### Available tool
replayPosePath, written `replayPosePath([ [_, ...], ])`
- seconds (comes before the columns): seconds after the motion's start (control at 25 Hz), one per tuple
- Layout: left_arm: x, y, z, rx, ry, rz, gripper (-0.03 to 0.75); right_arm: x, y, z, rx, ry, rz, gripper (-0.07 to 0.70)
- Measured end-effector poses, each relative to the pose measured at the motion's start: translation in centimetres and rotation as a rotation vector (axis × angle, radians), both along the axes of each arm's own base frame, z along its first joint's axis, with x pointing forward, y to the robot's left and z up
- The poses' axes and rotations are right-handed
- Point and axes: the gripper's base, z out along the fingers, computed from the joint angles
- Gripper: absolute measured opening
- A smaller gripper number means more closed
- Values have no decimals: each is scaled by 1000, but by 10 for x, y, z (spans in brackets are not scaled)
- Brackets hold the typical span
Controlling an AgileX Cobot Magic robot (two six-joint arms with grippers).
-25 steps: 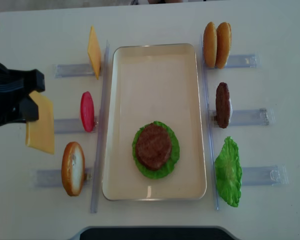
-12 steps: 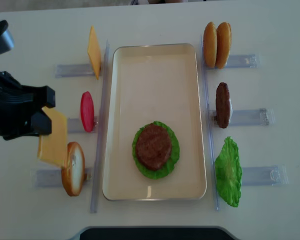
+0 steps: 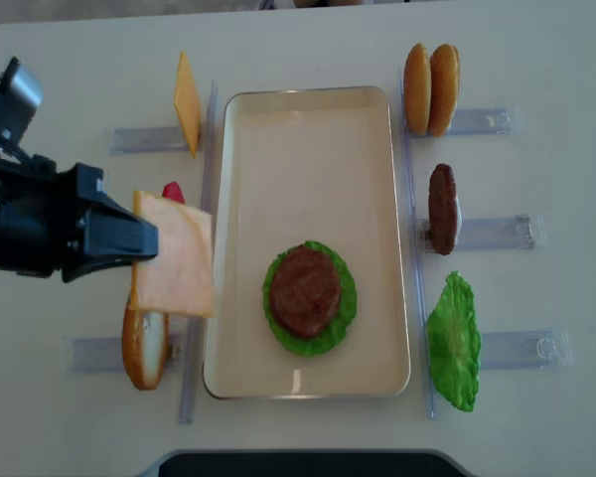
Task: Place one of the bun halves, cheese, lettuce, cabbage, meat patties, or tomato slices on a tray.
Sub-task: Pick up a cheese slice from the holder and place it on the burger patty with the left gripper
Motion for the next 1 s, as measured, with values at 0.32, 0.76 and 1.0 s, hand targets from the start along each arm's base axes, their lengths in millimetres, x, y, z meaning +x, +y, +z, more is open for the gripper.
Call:
replayPosePath([
  [0.32, -5, 19, -24, -123, -48, 50, 32, 0, 0, 0, 0, 0, 0, 535],
  [0.76, -5, 9, -22, -212, -58, 40, 32, 0, 0, 0, 0, 0, 0, 535],
  [1.0, -10, -20, -22, -222, -35, -57, 32, 0, 0, 0, 0, 0, 0, 535],
])
